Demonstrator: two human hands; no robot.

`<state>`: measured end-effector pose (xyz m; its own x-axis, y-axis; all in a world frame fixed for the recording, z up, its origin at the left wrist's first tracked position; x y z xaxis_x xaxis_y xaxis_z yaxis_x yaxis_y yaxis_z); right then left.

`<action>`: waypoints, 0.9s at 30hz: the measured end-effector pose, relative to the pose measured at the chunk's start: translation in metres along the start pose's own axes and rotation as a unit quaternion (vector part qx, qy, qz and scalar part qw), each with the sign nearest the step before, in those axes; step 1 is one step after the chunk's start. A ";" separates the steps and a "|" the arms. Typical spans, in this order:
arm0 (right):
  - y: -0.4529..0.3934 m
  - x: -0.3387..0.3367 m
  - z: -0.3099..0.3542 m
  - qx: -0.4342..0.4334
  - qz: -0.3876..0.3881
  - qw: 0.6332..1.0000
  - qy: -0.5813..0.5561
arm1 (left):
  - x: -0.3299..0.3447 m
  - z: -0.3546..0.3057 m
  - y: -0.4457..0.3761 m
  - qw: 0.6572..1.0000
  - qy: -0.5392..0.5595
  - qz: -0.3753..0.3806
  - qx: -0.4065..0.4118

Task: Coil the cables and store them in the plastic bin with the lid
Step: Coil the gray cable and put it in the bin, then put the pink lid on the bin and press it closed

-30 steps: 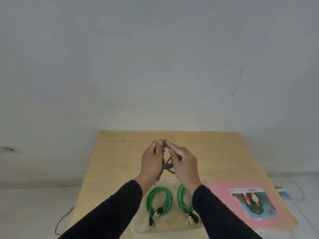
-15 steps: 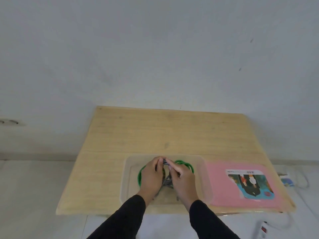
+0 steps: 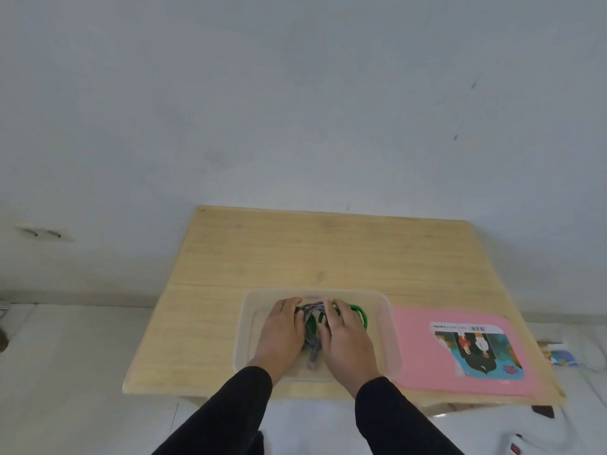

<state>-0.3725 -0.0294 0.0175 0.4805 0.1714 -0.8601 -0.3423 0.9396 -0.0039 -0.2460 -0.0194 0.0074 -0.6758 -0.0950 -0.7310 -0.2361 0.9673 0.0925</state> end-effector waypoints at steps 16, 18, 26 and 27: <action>0.015 -0.051 0.011 -0.056 -0.054 0.991 0.110 | -0.020 -0.057 0.021 0.985 -0.086 -0.066 0.137; 0.018 -0.072 0.002 -0.059 -0.072 0.989 0.118 | -0.013 -0.078 0.021 0.986 -0.066 -0.065 0.137; 0.040 -0.140 -0.111 0.008 -0.129 0.982 0.137 | 0.072 -0.171 0.051 0.963 -0.102 -0.036 0.248; 0.046 -0.144 -0.132 0.020 -0.127 0.983 0.130 | 0.088 -0.173 0.050 0.969 -0.101 -0.025 0.223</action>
<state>-0.5636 -0.0501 0.0743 0.3219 -0.1461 -0.9354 -0.2044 0.9540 -0.2193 -0.4381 -0.0200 0.0650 -0.5105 -0.1403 -0.8484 0.0903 0.9724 -0.2152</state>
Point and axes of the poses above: each hand's wrist, its own y-axis away from the middle knuckle, its own x-axis out of the palm, z = x × y, the point moved 7 cm from there along -y, towards the middle knuckle, and after that the axes turned 3 degrees about -y, right-handed, at the moved point
